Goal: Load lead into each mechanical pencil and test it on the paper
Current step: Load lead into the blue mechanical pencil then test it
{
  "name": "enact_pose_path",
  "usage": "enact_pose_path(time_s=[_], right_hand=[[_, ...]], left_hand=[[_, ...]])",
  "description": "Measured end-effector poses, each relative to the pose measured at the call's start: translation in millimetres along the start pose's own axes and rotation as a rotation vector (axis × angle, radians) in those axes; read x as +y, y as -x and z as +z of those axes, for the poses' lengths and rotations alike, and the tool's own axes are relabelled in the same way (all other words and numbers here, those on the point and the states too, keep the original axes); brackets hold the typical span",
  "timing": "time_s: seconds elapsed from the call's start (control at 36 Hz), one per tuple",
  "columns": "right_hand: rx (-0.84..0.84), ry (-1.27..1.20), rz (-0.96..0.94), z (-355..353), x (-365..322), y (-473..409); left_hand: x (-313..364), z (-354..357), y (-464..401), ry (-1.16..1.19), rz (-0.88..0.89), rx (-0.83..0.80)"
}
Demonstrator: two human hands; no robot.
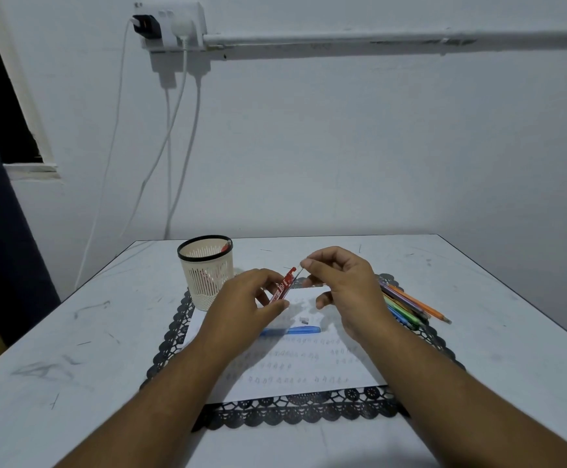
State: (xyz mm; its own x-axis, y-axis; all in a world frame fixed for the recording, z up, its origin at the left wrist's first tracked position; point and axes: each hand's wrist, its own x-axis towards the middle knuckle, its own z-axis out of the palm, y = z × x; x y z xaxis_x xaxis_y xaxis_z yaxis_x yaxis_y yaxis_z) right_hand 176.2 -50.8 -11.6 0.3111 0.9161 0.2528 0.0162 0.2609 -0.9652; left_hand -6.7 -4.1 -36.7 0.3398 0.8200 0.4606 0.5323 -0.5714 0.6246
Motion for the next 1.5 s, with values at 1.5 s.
enact_pose_path(time_s=[1.5], right_hand=[[-0.086,-0.080,-0.031,-4.2,-4.4,-3.5]], left_hand=[[-0.7,0.2,2.0,0.086,0.003,-0.039]])
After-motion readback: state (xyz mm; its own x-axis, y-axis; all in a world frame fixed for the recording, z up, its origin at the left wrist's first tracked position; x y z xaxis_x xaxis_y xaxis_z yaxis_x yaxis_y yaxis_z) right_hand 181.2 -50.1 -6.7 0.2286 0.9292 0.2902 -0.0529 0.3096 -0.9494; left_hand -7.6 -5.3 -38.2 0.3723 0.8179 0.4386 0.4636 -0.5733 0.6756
